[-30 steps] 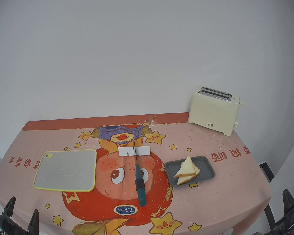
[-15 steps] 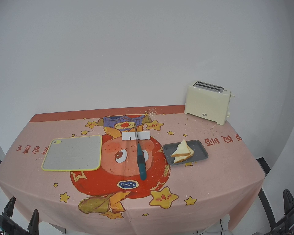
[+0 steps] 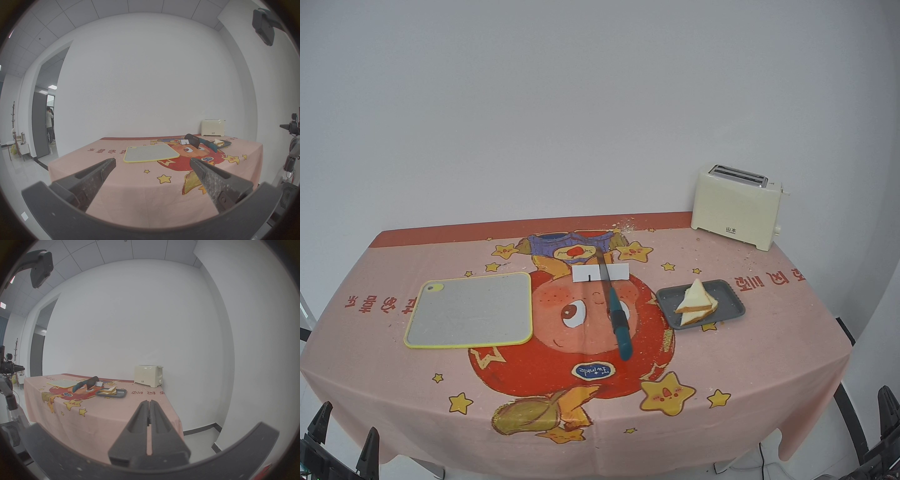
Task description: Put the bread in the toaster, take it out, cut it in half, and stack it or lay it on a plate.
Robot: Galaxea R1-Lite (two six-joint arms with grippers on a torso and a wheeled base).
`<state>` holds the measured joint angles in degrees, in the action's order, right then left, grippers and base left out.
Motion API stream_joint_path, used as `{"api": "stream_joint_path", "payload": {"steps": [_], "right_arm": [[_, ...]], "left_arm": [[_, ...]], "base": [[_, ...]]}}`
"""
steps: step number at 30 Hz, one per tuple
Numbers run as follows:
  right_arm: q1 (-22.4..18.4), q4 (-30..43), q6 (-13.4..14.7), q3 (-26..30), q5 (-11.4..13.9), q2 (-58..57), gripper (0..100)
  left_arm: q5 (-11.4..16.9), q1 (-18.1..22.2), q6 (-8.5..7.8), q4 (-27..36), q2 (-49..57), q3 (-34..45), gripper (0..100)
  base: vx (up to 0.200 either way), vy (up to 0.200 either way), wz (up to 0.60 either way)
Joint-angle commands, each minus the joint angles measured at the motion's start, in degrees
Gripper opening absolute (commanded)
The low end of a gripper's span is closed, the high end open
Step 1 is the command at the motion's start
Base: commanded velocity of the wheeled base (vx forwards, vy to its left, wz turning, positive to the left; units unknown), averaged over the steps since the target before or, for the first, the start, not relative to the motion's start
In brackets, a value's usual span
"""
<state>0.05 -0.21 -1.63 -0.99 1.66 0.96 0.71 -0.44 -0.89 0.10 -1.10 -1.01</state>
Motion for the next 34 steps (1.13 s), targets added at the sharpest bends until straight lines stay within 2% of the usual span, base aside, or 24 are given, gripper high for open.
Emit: {"api": "stream_joint_path", "payload": {"steps": [1,11,34], "right_arm": [[0.0,0.0,0.0,0.8,0.0,-1.0,0],[0.0,-0.1,0.0,0.8,0.0,-1.0,0],[0.0,0.2,0.5,0.7,-0.2,-1.0,0]], "left_arm": [[0.0,0.0,0.01,0.0,-0.1,1.0,100],[0.0,0.0,0.01,0.0,-0.1,1.0,100],[-0.1,0.0,0.10,0.0,-0.1,1.0,100]], "base": [[0.000,0.200,0.00],[0.000,0.200,0.00],[0.000,0.000,0.00]]}}
